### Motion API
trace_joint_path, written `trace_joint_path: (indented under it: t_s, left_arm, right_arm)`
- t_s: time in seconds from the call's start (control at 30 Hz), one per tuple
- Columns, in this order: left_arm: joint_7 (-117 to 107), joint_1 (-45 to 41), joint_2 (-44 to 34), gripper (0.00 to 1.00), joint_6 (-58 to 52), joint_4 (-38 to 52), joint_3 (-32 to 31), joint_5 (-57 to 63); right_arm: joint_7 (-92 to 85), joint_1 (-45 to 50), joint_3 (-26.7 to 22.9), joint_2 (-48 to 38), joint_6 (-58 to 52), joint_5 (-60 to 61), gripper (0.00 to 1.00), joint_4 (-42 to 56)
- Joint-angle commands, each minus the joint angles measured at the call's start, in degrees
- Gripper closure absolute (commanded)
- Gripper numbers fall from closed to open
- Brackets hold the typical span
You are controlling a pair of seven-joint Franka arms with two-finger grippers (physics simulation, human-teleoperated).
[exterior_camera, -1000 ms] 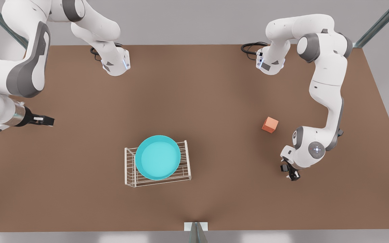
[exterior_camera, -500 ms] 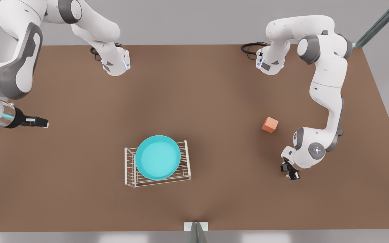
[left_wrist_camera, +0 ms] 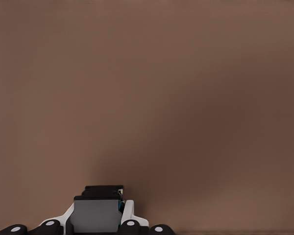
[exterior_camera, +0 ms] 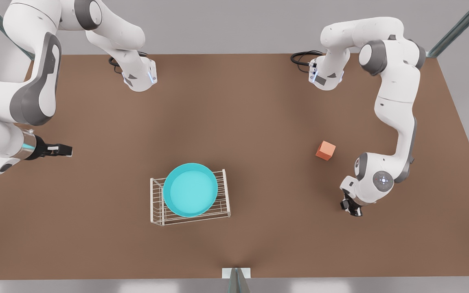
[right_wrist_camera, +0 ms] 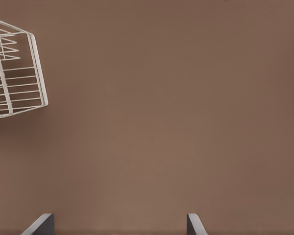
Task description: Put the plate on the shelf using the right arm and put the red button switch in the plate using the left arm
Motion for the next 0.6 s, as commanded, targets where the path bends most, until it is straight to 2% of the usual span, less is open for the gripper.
trace_joint_path:
  t_s: [0.0,0.2,0.37,0.5,0.57]
  left_arm:
    - [0.23,0.01,-1.17,0.55,-2.59,0.04,-0.88,-0.42]
    - [-3.29,-1.66,-5.04,0.57,-7.95,0.39,-3.52,-2.53]
    - [-8.65,-7.1,-8.99,0.57,-11.11,0.57,-4.05,-7.72]
    - [-10.23,-9.56,-10.4,0.57,-19.02,6.89,-4.05,-9.82]
    - [-13.74,-11.59,-11.89,0.57,-21.66,7.33,-4.14,-10.0]
  right_arm:
    - [-1.16,-0.07,0.0,-0.07,0.04,0.18,0.0,0.08]
    - [-0.73,-0.15,-0.17,-0.07,0.3,0.09,0.0,0.17]
    - [-0.73,0.02,0.0,0.19,0.39,0.01,0.0,0.26]
    - [-0.81,0.02,0.0,0.37,0.22,-0.08,0.0,0.26]
    - [-0.99,1.34,0.09,0.37,0.3,-0.52,0.0,0.17]
